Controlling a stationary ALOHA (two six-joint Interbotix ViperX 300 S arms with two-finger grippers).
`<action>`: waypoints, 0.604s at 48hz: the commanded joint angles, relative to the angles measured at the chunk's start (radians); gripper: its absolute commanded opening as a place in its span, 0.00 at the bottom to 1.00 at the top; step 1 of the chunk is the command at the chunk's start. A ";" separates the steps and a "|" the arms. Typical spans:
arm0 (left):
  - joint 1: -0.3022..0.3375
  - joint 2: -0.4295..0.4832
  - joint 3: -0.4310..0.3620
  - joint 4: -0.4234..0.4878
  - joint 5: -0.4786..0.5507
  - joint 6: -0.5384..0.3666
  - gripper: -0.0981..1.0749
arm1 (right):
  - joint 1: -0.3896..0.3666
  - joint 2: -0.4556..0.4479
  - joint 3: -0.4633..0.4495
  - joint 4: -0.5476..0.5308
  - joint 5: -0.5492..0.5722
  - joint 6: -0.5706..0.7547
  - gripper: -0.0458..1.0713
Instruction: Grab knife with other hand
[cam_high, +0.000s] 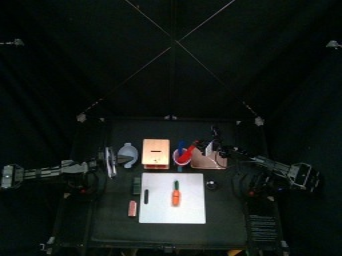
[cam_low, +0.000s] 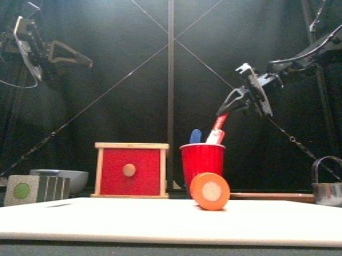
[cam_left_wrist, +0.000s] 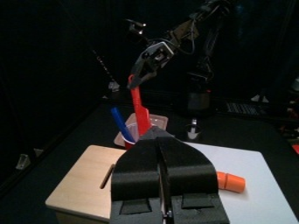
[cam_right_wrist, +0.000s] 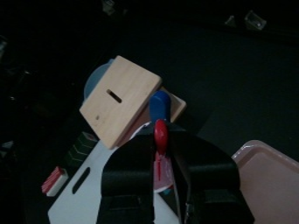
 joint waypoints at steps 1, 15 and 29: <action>0.002 0.005 -0.018 -0.002 -0.009 0.000 0.14 | 0.002 -0.095 0.008 0.000 -0.003 -0.003 0.45; -0.032 0.087 -0.041 0.005 -0.011 0.002 0.14 | 0.061 -0.213 0.048 0.002 -0.017 -0.002 0.45; -0.101 0.275 -0.100 0.003 -0.106 0.000 0.21 | 0.216 -0.097 0.012 -0.015 -0.031 -0.005 0.45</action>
